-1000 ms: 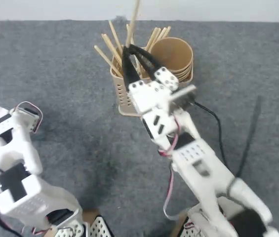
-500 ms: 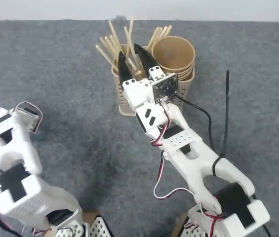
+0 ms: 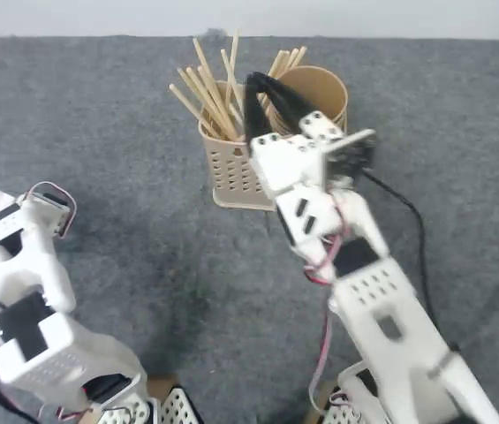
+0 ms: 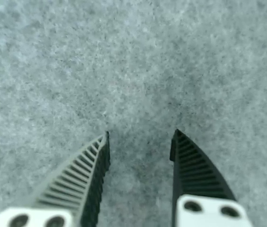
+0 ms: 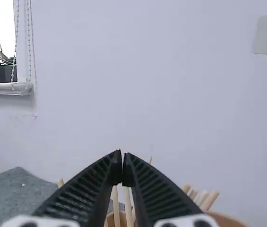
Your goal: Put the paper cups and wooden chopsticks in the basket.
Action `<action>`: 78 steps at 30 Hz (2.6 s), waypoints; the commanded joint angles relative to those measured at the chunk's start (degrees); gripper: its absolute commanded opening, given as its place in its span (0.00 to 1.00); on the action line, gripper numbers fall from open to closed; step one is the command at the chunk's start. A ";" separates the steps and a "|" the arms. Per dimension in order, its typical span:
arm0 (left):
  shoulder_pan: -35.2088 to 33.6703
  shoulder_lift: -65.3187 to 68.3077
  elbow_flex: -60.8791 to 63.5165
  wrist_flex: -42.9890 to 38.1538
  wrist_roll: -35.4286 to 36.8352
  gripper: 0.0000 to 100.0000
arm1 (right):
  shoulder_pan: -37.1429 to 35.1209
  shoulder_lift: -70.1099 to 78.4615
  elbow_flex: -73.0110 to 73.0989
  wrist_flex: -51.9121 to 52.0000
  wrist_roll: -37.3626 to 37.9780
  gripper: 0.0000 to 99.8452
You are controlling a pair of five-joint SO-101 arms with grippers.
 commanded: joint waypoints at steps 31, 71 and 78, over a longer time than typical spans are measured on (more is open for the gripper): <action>23.74 -46.24 42.95 -22.68 -32.26 0.01 | 26.24 -49.10 30.24 62.90 2.46 0.01; 35.16 -109.71 62.99 32.26 -43.69 0.01 | 23.60 -49.63 41.67 84.35 7.56 0.01; 35.08 -109.71 62.99 32.26 -43.69 0.01 | 28.88 -49.63 42.81 83.47 2.02 0.01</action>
